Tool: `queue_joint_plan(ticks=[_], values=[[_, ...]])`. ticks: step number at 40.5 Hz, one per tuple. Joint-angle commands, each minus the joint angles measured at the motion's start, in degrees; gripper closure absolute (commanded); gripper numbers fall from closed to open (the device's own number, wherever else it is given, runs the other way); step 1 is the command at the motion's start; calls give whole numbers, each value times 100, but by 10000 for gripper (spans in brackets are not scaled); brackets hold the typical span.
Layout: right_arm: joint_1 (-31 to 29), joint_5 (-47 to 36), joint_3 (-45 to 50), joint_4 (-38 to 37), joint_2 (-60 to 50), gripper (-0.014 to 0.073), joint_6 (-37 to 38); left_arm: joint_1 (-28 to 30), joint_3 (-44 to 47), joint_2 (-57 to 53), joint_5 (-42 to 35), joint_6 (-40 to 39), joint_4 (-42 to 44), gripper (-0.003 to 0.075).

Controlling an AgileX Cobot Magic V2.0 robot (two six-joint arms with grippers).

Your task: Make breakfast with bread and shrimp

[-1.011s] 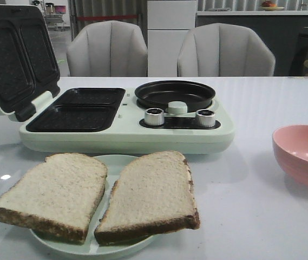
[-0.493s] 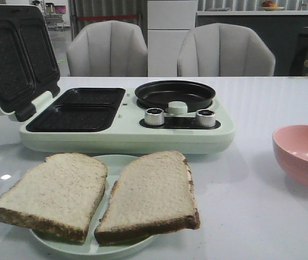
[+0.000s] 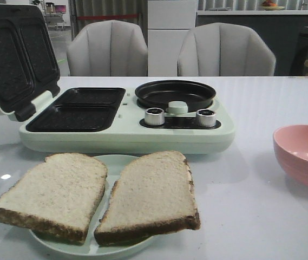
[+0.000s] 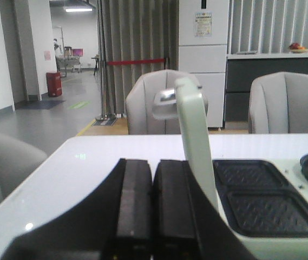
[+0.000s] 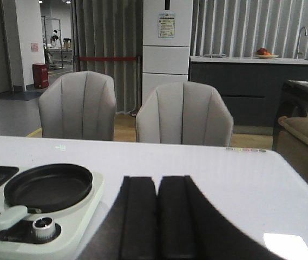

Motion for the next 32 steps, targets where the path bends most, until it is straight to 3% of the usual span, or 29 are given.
queue_joint_plan(ticks=[1, 14, 25, 32], values=[[-11, 56, -755, 31, 231, 510, -16, -6, -887, 72, -2, -18, -68, 619], [-11, 1374, -2008, 31, 1728, 510, -16, -6, -2808, 1477, 2219, -18, -72, 619], [-11, 1978, -2001, 31, 2738, 510, -16, -6, -2715, 2300, 2805, -18, -115, 619], [-11, 2041, -1996, 31, 3322, 510, -16, -6, -2558, 2673, 2703, -18, -200, 619]])
